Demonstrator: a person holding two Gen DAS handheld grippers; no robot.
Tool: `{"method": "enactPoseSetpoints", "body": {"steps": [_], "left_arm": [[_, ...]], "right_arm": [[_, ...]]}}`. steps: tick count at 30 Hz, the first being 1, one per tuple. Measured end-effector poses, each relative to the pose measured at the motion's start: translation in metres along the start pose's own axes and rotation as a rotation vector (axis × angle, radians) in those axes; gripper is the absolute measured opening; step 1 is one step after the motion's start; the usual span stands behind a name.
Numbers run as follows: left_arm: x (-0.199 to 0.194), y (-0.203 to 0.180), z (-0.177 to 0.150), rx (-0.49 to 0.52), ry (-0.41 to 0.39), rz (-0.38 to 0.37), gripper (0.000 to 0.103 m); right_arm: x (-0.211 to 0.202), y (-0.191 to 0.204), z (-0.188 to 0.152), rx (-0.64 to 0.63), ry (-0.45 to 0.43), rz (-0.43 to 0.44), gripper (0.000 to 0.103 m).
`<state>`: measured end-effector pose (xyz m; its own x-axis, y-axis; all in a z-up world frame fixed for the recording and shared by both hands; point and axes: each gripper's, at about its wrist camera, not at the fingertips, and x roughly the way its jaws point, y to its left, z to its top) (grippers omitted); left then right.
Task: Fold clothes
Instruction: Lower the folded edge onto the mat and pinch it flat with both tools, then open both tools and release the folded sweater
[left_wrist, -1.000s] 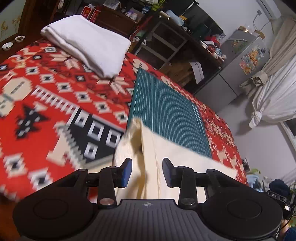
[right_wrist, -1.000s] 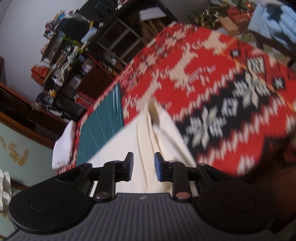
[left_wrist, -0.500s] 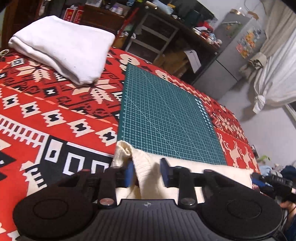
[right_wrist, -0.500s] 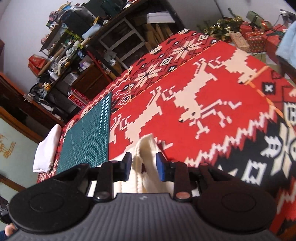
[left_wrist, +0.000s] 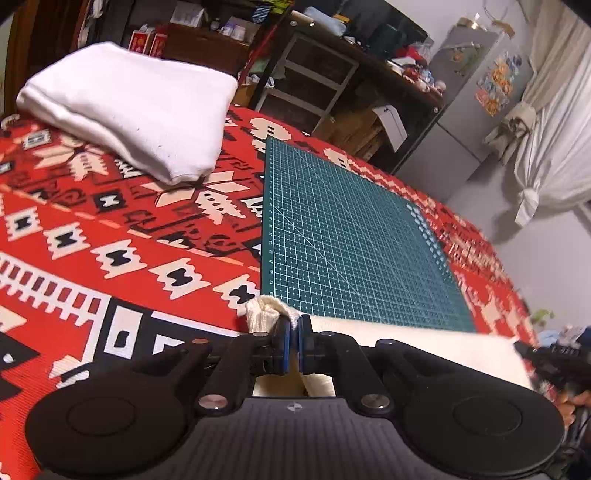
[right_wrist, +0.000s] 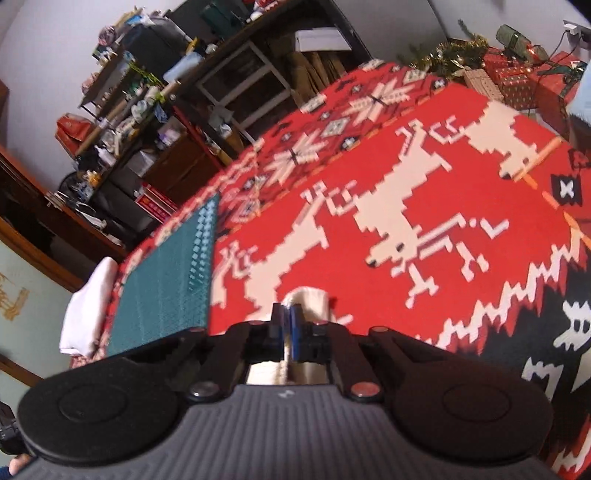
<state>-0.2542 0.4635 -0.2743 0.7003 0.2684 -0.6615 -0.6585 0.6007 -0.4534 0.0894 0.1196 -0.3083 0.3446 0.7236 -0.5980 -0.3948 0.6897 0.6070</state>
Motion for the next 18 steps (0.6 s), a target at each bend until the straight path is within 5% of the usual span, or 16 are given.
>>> {"method": "enactPoseSetpoints", "body": {"steps": [5,7,10,14,16,18], "left_arm": [[-0.020,0.001,0.002,-0.024,-0.030,0.024,0.013],[-0.033,-0.005,0.001,0.007,-0.041,0.020,0.031],[-0.053,-0.022,-0.003,0.097,-0.071,0.037,0.034],[-0.078,-0.054,-0.021,0.210,-0.113,0.009,0.031],[-0.086,-0.069,-0.036,0.243,-0.120,-0.045,0.007],[-0.085,-0.081,-0.054,0.269,-0.099,-0.106,0.008]], "right_arm": [[-0.007,-0.004,-0.001,0.017,-0.019,-0.010,0.008],[-0.018,0.001,0.000,-0.009,-0.036,-0.030,0.013],[-0.039,0.020,-0.002,-0.094,-0.053,-0.035,0.013],[-0.064,0.060,-0.018,-0.262,-0.048,-0.034,0.013],[-0.071,0.078,-0.032,-0.340,-0.026,-0.041,0.013],[-0.075,0.096,-0.054,-0.441,-0.001,-0.053,0.013]]}}
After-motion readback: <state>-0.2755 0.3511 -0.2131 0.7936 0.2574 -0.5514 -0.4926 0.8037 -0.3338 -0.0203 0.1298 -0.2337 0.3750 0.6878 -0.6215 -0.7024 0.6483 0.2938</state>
